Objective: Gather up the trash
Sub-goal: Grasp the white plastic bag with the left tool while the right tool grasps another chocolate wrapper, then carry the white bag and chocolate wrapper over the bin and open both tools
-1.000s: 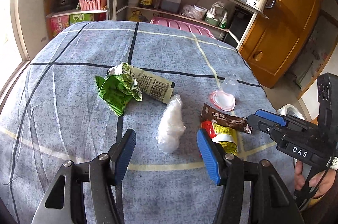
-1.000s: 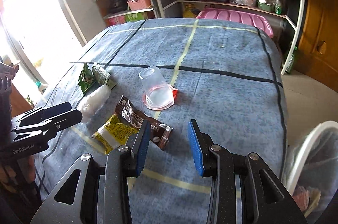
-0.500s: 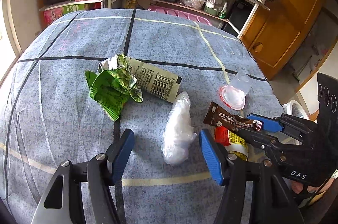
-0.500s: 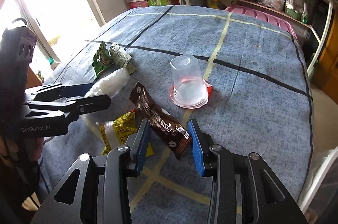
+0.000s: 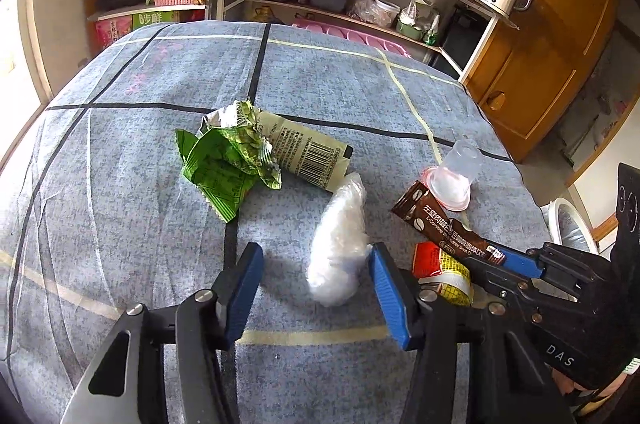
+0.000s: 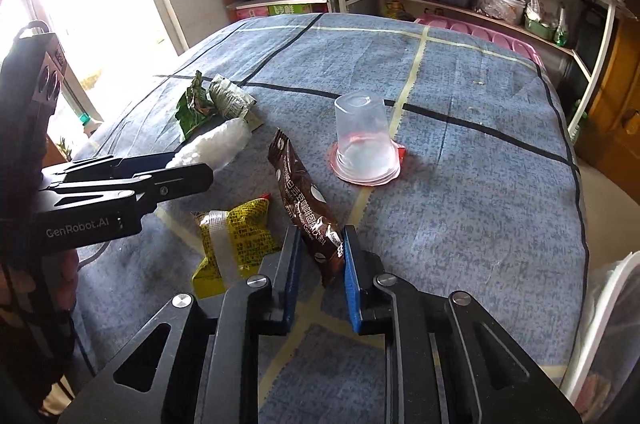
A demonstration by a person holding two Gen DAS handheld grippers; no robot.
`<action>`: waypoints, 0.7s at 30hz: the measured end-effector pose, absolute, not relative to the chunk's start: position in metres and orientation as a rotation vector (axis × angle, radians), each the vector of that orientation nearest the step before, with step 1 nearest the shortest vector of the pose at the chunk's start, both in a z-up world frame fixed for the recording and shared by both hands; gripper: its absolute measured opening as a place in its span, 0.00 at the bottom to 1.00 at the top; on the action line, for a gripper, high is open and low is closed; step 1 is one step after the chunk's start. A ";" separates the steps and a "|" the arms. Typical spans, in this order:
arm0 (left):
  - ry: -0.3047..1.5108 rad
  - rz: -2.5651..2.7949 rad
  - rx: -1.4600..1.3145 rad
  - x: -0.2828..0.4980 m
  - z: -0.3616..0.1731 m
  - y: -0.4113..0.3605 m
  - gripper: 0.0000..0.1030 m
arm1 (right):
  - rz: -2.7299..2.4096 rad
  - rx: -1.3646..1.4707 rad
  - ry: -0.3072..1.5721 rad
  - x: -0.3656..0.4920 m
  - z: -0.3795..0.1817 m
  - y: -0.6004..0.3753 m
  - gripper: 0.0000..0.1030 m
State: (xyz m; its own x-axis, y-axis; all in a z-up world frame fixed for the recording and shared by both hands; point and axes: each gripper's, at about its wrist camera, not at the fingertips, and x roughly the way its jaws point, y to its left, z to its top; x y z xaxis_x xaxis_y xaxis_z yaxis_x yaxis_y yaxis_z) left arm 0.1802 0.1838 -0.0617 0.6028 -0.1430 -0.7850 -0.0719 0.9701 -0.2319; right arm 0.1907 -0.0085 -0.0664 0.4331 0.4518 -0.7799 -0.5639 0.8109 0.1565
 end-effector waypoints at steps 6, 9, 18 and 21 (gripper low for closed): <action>0.919 -0.028 -0.253 0.177 -0.061 0.187 0.34 | 0.634 -0.110 0.919 0.184 -0.064 -0.011 0.08; 0.913 -0.020 -0.264 0.174 -0.059 0.188 0.33 | 0.636 -0.103 0.912 0.180 -0.062 -0.011 0.08; 0.882 -0.018 -0.270 0.152 -0.046 0.185 0.33 | 0.637 -0.033 0.878 0.168 -0.049 -0.022 0.08; 0.873 -0.021 -0.267 0.146 -0.041 0.182 0.33 | 0.634 -0.014 0.869 0.164 -0.045 -0.027 0.08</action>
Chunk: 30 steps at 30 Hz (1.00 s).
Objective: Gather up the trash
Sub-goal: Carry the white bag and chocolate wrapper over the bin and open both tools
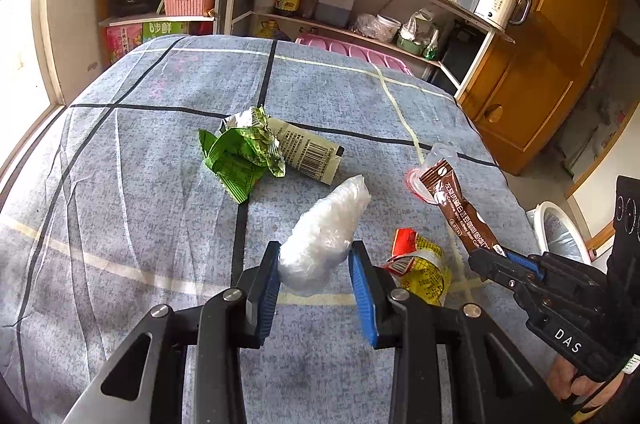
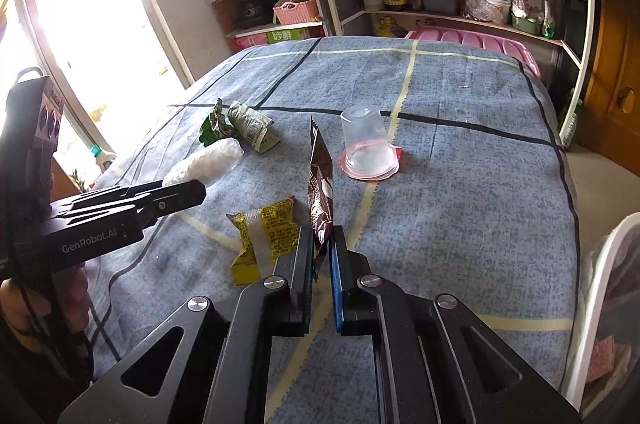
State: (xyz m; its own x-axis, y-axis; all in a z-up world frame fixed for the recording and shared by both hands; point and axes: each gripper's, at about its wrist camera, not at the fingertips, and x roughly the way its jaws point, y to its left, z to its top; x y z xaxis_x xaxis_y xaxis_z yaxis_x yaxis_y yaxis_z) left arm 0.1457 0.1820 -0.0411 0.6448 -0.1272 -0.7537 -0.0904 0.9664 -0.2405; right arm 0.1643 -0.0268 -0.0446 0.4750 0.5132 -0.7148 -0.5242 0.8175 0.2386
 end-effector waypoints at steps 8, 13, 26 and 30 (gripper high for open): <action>0.830 -0.057 -0.254 0.131 -0.020 0.164 0.33 | 0.611 0.036 0.842 0.152 -0.034 -0.046 0.08; 0.806 -0.095 -0.237 0.124 -0.010 0.143 0.33 | 0.585 0.062 0.833 0.145 -0.029 -0.064 0.08; 0.782 -0.213 -0.173 0.119 0.008 0.075 0.33 | 0.503 0.123 0.777 0.122 -0.014 -0.120 0.08; 0.782 -0.249 -0.152 0.120 0.011 0.056 0.33 | 0.466 0.141 0.765 0.116 -0.011 -0.138 0.08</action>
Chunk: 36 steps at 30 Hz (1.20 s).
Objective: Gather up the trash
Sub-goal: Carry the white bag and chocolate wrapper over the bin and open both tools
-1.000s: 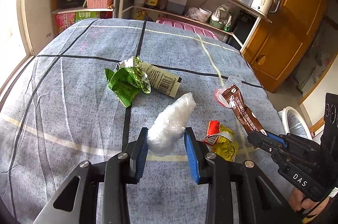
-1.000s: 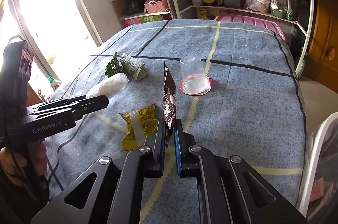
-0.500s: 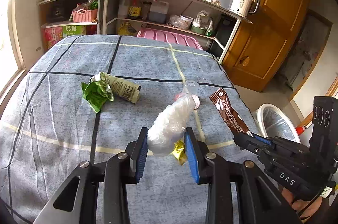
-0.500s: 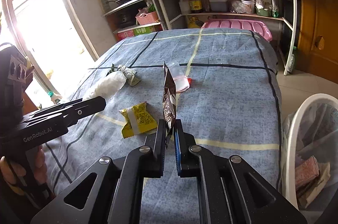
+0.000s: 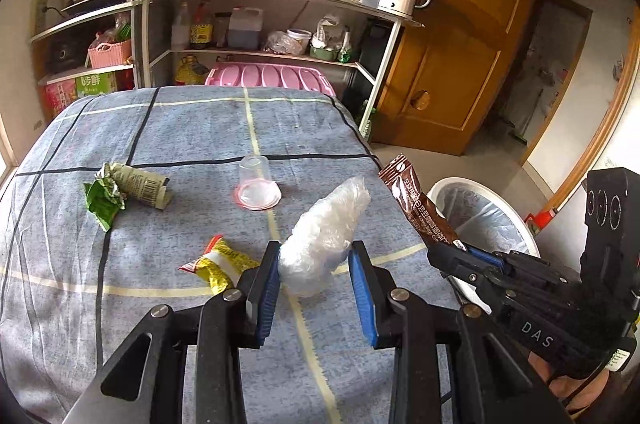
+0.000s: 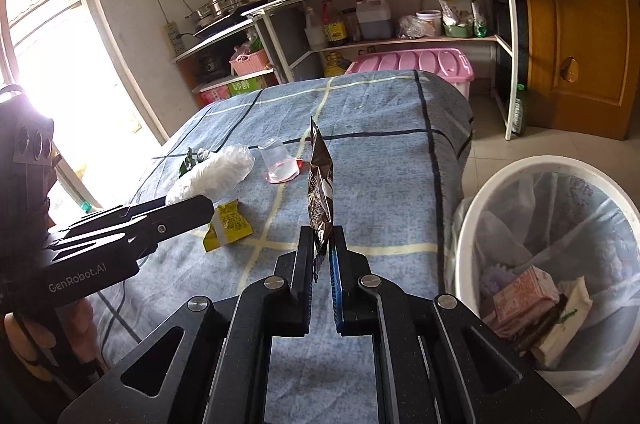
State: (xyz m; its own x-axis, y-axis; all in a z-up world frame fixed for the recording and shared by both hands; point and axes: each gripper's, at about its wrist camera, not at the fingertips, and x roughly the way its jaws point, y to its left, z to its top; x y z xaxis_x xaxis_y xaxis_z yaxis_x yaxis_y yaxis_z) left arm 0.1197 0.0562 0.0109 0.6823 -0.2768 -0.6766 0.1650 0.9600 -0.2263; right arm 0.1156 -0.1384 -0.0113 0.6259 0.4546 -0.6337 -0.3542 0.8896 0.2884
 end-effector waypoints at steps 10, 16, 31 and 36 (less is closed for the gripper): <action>0.789 -0.371 -0.099 0.131 0.013 -0.011 0.33 | 0.312 0.191 0.745 0.103 -0.006 -0.211 0.08; 0.800 -0.447 -0.075 0.137 0.011 -0.054 0.33 | 0.233 0.208 0.761 0.100 -0.010 -0.246 0.08; 0.902 -0.564 -0.020 0.155 -0.021 -0.131 0.33 | 0.087 0.241 0.836 0.101 -0.036 -0.300 0.08; 0.937 -0.569 -0.005 0.162 -0.031 -0.142 0.37 | 0.064 0.248 0.872 0.104 -0.044 -0.308 0.09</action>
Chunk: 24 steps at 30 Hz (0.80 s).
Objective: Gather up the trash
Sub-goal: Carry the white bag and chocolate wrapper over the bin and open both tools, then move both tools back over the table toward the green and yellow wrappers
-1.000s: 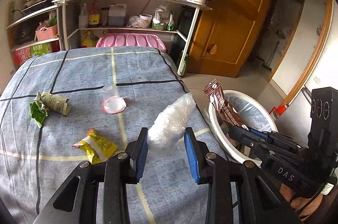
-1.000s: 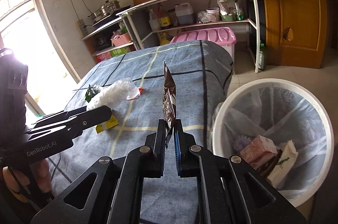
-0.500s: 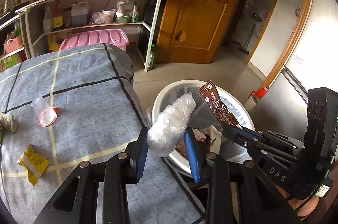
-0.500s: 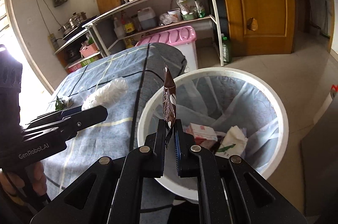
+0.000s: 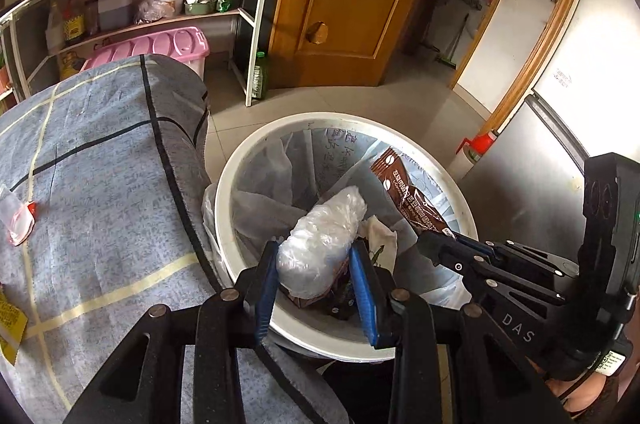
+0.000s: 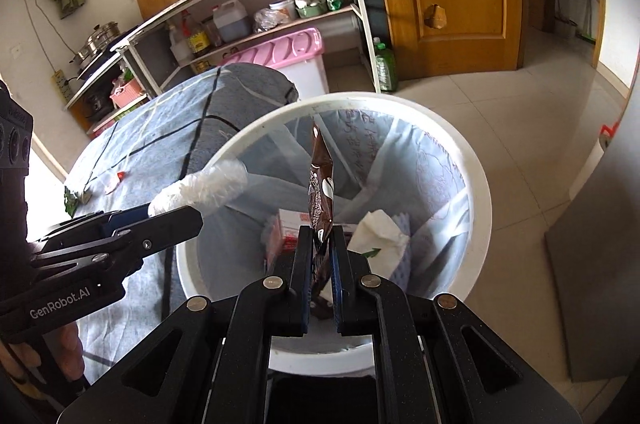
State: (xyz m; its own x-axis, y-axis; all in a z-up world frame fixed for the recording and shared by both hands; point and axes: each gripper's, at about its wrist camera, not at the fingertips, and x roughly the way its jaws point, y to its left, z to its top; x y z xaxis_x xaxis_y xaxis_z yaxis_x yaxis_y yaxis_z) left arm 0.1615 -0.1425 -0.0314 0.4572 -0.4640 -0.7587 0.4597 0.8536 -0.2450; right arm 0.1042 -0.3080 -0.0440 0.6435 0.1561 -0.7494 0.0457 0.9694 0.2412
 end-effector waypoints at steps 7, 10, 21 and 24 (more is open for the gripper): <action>0.932 -0.576 -0.009 0.159 -0.029 -0.143 0.49 | 0.052 0.241 0.872 0.104 -0.045 -0.310 0.33; 0.927 -0.570 -0.023 0.158 -0.026 -0.136 0.50 | 0.054 0.246 0.864 0.102 -0.042 -0.308 0.33; 0.872 -0.495 -0.057 0.144 -0.009 -0.088 0.52 | 0.104 0.230 0.824 0.098 -0.027 -0.278 0.33; 0.862 -0.470 -0.073 0.142 -0.005 -0.072 0.53 | 0.121 0.218 0.816 0.099 -0.024 -0.268 0.33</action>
State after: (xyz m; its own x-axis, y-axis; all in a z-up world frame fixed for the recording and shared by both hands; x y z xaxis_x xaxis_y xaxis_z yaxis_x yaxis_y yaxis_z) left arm 0.1422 -0.0720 -0.0053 0.5556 -0.4263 -0.7139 0.3685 0.8959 -0.2482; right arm 0.0991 -0.2679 -0.0239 0.6801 0.1902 -0.7080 -0.0227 0.9708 0.2390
